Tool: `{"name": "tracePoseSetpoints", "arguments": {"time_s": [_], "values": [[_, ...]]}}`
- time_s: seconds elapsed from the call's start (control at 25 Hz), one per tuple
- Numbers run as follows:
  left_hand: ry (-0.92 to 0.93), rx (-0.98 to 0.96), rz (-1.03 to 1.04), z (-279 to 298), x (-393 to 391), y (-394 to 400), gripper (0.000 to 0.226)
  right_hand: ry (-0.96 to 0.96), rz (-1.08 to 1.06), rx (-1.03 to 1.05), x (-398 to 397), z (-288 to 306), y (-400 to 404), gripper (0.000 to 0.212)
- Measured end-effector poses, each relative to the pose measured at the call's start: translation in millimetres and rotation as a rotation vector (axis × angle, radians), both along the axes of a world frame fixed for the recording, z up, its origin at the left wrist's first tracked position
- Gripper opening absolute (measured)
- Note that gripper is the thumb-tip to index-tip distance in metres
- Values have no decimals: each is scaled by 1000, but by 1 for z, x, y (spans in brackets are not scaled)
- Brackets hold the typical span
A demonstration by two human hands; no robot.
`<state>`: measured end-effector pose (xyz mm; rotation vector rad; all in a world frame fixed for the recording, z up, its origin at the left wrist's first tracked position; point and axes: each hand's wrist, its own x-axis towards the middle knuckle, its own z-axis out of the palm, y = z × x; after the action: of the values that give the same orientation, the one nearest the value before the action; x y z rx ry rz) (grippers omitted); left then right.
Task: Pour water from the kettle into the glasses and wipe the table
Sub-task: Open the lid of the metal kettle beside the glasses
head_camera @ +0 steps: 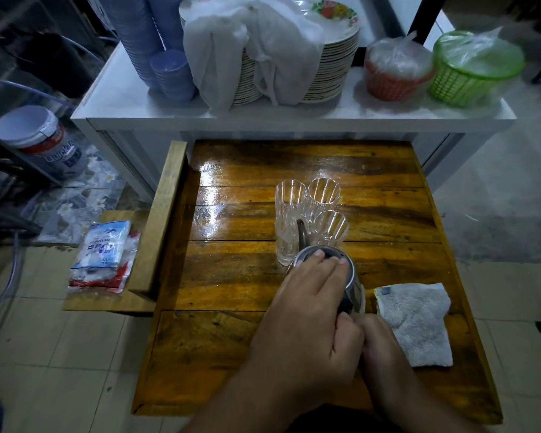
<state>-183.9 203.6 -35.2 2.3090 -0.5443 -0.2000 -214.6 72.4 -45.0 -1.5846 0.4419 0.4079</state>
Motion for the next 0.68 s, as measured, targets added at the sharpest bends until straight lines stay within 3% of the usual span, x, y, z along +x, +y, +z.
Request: {"name": "tracePoseSetpoints", "arguments": {"time_s": [0.28, 0.68], "values": [[-86, -65, 36, 22, 20, -8, 68, -118, -44, -65, 19, 17, 0, 32], [-63, -57, 53, 28, 56, -4, 72, -11, 19, 54, 57, 46, 10, 60]]}}
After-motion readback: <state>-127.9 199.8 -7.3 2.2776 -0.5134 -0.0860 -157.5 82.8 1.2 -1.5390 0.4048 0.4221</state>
